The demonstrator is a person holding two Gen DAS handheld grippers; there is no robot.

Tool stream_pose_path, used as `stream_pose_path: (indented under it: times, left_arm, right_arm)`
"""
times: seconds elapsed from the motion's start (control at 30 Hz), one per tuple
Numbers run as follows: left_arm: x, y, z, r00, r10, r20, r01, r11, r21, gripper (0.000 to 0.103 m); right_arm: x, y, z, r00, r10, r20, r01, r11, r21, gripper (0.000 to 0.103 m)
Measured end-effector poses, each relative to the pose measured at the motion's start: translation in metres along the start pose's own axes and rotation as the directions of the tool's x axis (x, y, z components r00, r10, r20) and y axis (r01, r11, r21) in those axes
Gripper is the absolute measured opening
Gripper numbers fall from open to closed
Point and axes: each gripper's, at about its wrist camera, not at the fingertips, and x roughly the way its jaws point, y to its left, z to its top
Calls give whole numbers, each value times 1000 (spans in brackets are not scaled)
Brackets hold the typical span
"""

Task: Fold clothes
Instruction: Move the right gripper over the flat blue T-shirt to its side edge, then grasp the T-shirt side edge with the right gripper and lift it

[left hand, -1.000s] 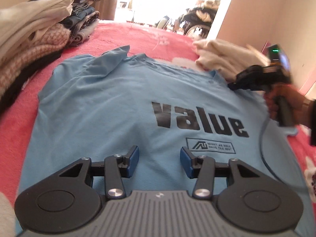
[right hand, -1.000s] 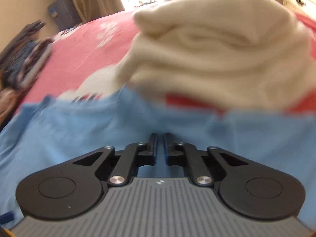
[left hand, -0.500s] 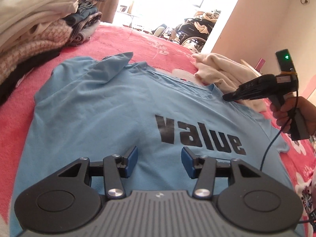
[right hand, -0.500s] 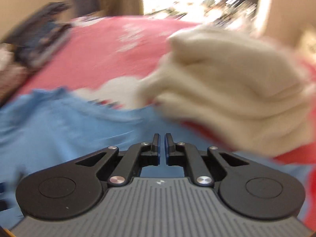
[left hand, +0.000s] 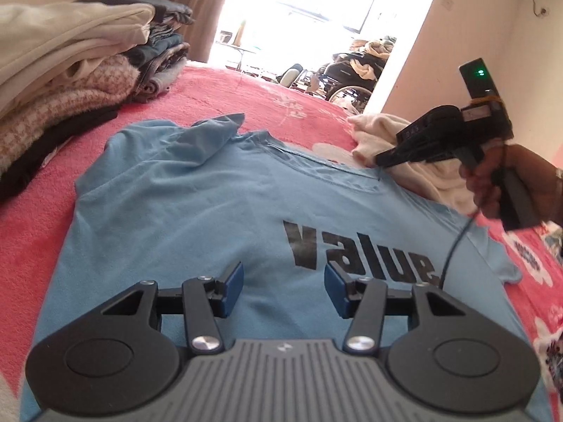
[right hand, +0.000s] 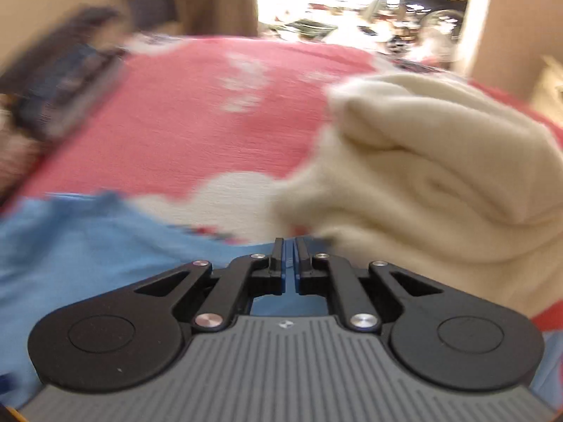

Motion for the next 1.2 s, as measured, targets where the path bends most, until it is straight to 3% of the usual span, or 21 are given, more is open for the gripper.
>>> stream_pose_path:
  times: [0.13,0.2,0.27,0.33,0.4,0.5,0.57,0.63,0.73,0.8,0.87,0.9,0.93,0.97,1.0,1.07,1.2]
  left_arm:
    - [-4,9,3,1000,11,7,-11,999,-42,52]
    - [-9,16,7,999,31,28,-30,998,-54,52]
    - [-15,24,12,996,66,63,-61,995,-79,52]
    - [-21,36,18,989,106,104,-94,989,-116,52]
    - [-27,53,24,979,151,140,-123,975,-186,52]
    - [-27,80,32,969,202,143,-158,950,-270,55]
    - [-23,95,31,970,220,107,-180,937,-299,55]
    - [-20,106,31,972,217,85,-179,929,-323,54]
    - [-21,111,33,971,217,102,-176,934,-310,54]
    - [-19,111,33,971,214,110,-175,943,-284,52]
    - [-19,109,33,970,208,128,-169,950,-263,44]
    - [-19,109,34,969,204,137,-165,953,-252,39]
    - [-20,108,34,969,201,146,-162,957,-241,22]
    - [-21,106,35,967,197,163,-158,962,-224,7]
    - [-23,104,36,965,192,181,-154,966,-206,6]
    - [-26,95,36,960,181,215,-151,977,-148,6]
    - [-27,71,34,960,146,238,-154,988,15,7]
  right_arm:
    - [22,46,-2,973,198,-122,-201,979,-19,5]
    - [50,57,2,973,190,-128,-191,982,4,2]
    - [71,60,10,988,125,-90,-123,992,28,0]
    - [69,62,25,996,70,-51,-65,993,97,2]
    - [50,74,37,999,49,2,-49,996,78,6]
    - [23,113,51,986,165,-16,-165,986,4,7]
    - [16,149,61,960,266,-92,-271,962,-41,20]
    - [20,188,64,939,304,-164,-320,944,-84,50]
    - [32,243,68,912,322,-253,-364,921,-141,56]
    - [35,252,67,918,314,-244,-354,924,-143,59]
    - [36,256,65,925,307,-225,-343,929,-139,56]
    - [36,258,64,928,304,-215,-337,932,-137,40]
    - [36,260,63,931,301,-206,-331,934,-135,30]
    - [37,261,62,934,297,-196,-326,936,-132,12]
    - [37,263,61,937,294,-187,-320,938,-130,4]
    - [37,267,59,943,287,-168,-309,943,-125,4]
    - [22,229,33,956,276,-102,-278,961,-9,4]
